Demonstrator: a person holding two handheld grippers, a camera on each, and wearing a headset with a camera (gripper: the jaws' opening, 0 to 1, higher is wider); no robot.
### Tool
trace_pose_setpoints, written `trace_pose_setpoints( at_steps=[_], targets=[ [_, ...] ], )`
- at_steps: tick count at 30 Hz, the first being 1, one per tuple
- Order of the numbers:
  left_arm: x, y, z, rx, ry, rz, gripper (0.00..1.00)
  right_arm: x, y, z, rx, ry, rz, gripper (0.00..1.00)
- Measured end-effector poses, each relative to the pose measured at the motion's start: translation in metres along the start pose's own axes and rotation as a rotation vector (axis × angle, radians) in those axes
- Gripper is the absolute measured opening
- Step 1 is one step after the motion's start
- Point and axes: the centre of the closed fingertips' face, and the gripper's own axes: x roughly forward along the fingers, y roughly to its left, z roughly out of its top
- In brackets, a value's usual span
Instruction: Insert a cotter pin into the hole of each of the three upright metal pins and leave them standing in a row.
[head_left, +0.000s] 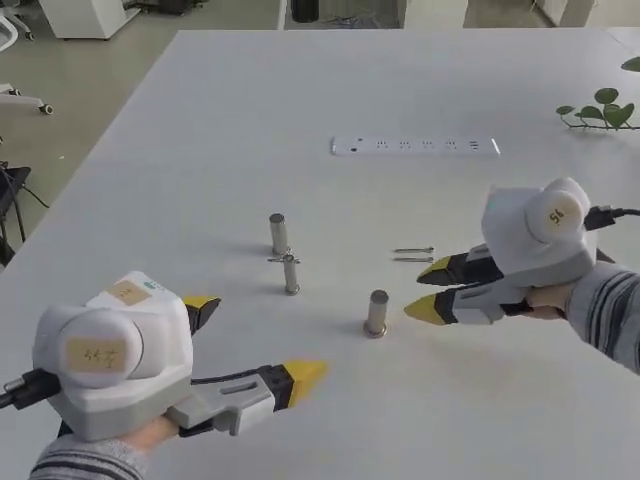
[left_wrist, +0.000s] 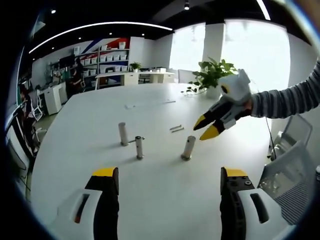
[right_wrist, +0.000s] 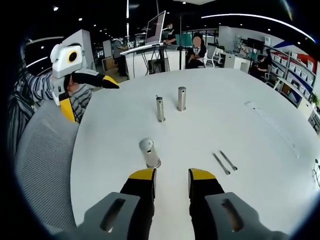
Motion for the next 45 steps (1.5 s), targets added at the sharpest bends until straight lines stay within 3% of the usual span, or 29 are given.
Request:
trace_pose_setpoints(
  at_steps=[3, 10, 18, 26, 27, 31, 39, 45],
  targets=[
    [-0.001, 0.001, 0.003, -0.003, -0.013, 0.006, 0.83, -0.002, -0.011, 0.000, 0.008, 0.018, -0.015, 0.20],
    [-0.003, 0.007, -0.001, 0.025, 0.010, 0.026, 0.86, 0.001, -0.036, -0.003, -0.002, 0.082, -0.045, 0.20],
    [-0.002, 0.009, -0.008, 0.006, 0.021, 0.023, 0.89, 0.014, -0.059, -0.009, 0.010, 0.146, -0.051, 0.19],
    [0.002, 0.014, -0.005, 0.013, 0.017, 0.021, 0.94, 0.029, -0.074, -0.012, 0.003, 0.193, -0.056, 0.15],
    [0.003, 0.014, -0.005, 0.021, 0.021, 0.020, 0.95, 0.032, -0.084, -0.014, 0.003, 0.205, -0.055, 0.15],
    [0.005, 0.012, -0.006, 0.023, 0.028, 0.009, 0.96, 0.036, -0.086, -0.018, -0.028, 0.248, -0.042, 0.12],
    [0.005, 0.018, -0.009, 0.025, 0.039, 0.019, 0.96, 0.040, -0.087, -0.026, -0.088, 0.324, -0.020, 0.08],
    [0.004, 0.021, -0.009, 0.019, 0.042, 0.027, 0.96, 0.040, -0.085, -0.026, -0.104, 0.349, -0.003, 0.06]
  ],
)
